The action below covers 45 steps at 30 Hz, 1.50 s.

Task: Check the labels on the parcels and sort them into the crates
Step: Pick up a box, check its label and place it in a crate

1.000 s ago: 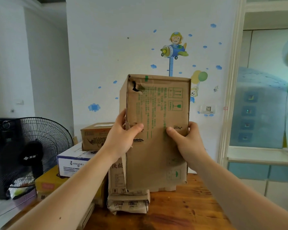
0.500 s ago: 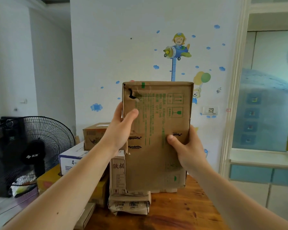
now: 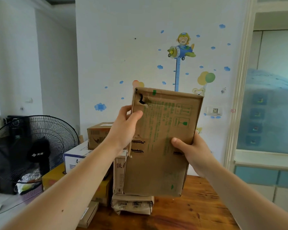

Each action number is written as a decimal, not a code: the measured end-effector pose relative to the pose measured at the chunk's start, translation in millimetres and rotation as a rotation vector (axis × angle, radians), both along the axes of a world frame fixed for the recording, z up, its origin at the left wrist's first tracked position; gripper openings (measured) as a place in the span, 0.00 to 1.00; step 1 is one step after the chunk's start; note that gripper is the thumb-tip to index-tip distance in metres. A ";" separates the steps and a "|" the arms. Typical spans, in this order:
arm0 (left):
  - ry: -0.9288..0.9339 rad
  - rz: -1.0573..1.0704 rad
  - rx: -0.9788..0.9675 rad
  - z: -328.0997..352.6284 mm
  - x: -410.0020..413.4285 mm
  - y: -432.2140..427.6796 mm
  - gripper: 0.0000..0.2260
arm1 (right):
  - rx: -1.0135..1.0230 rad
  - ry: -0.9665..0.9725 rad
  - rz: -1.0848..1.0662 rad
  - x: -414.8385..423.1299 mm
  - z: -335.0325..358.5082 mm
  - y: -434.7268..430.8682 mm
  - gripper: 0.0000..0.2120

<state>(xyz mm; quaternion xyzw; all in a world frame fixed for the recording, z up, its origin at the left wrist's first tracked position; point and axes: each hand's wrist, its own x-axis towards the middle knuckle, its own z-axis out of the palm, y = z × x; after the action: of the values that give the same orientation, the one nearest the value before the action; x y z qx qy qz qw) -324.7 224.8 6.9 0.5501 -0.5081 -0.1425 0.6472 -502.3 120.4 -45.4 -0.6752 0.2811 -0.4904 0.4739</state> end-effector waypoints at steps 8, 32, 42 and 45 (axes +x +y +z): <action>0.052 0.179 -0.026 24.0 -12.3 6.4 0.16 | -0.095 0.040 -0.046 3.0 -1.1 6.2 0.17; 0.030 0.006 -0.099 -5.3 -4.0 -1.2 0.18 | -0.088 -0.014 -0.097 -0.9 9.1 4.7 0.17; -0.083 -0.170 0.086 -27.4 8.0 -5.3 0.23 | -0.045 0.017 0.061 -14.2 11.4 -5.0 0.23; -0.077 -0.136 0.085 -31.8 7.6 -8.0 0.25 | -0.079 0.047 0.030 -11.7 10.3 -4.0 0.26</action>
<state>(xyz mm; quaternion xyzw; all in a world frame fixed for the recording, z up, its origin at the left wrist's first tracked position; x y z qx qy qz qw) -317.1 216.7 -24.8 0.5463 -0.5622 -0.1863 0.5923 -514.1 116.4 -35.1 -0.7087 0.2624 -0.4782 0.4474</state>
